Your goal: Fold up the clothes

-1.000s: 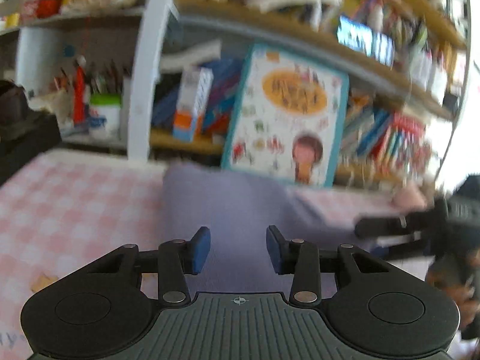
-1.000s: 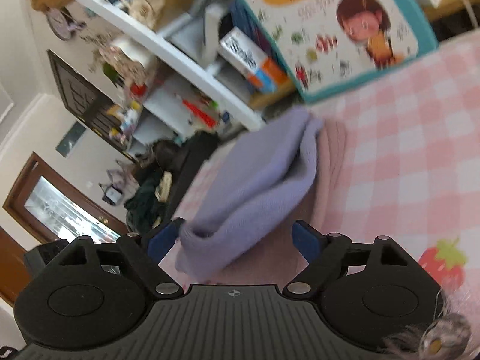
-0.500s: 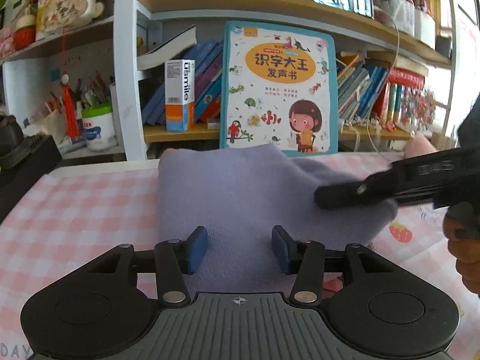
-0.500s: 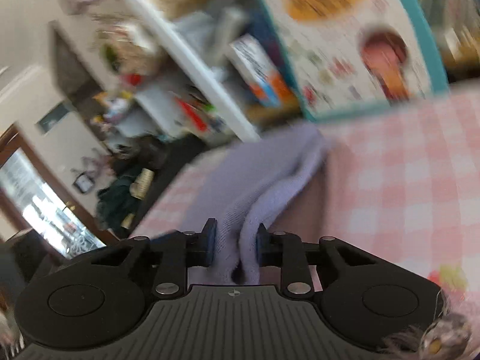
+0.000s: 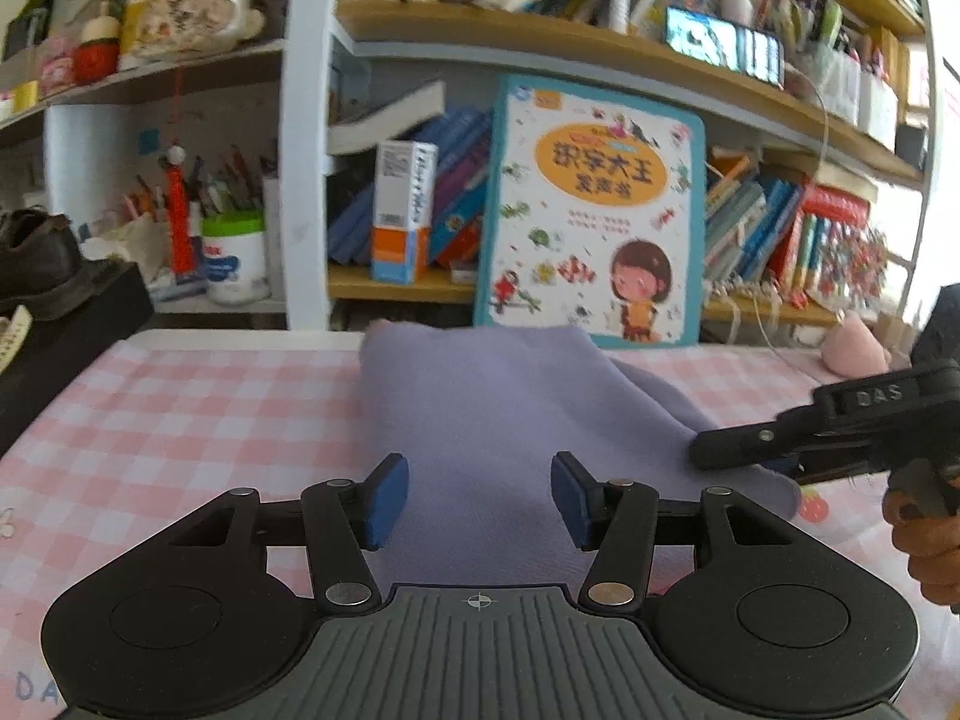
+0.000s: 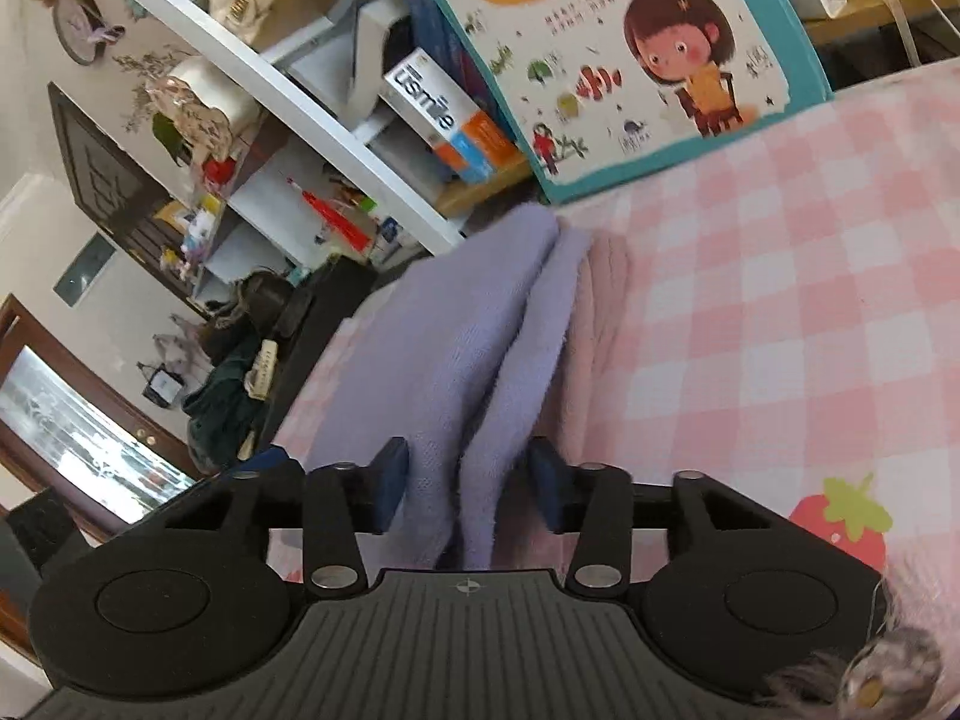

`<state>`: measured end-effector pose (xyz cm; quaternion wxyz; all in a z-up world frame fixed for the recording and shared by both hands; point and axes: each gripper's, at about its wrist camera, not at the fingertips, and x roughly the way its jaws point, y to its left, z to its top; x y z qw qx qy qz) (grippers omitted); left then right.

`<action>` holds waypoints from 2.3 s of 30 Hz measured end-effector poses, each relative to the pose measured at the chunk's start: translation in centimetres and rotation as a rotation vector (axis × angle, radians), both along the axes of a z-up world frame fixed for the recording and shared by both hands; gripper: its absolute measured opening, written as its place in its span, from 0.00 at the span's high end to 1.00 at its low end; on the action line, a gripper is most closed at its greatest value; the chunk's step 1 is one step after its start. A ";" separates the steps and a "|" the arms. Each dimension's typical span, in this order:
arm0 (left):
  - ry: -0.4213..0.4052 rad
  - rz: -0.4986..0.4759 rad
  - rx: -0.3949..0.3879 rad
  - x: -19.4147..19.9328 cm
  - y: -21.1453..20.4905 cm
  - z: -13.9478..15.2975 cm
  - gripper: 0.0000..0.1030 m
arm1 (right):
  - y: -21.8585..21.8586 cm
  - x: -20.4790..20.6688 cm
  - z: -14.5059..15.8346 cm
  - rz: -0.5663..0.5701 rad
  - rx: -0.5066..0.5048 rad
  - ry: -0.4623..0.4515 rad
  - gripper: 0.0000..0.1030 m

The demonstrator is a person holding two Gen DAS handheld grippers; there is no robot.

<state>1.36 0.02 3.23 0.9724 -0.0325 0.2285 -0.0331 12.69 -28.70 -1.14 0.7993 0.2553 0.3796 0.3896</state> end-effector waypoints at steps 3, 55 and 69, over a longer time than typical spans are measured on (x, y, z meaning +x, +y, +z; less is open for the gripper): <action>-0.019 0.014 -0.027 -0.3 0.8 0.3 0.48 | -0.5 0.1 0.1 -0.005 0.066 0.010 0.35; 0.053 -0.064 -0.011 2.8 -1.3 -0.6 0.51 | 3.3 -2.2 0.9 -0.023 -0.240 -0.221 0.62; 0.153 0.042 -0.144 5.5 3.7 -0.6 0.09 | 2.2 -0.1 -0.4 -0.082 -0.202 -0.063 0.23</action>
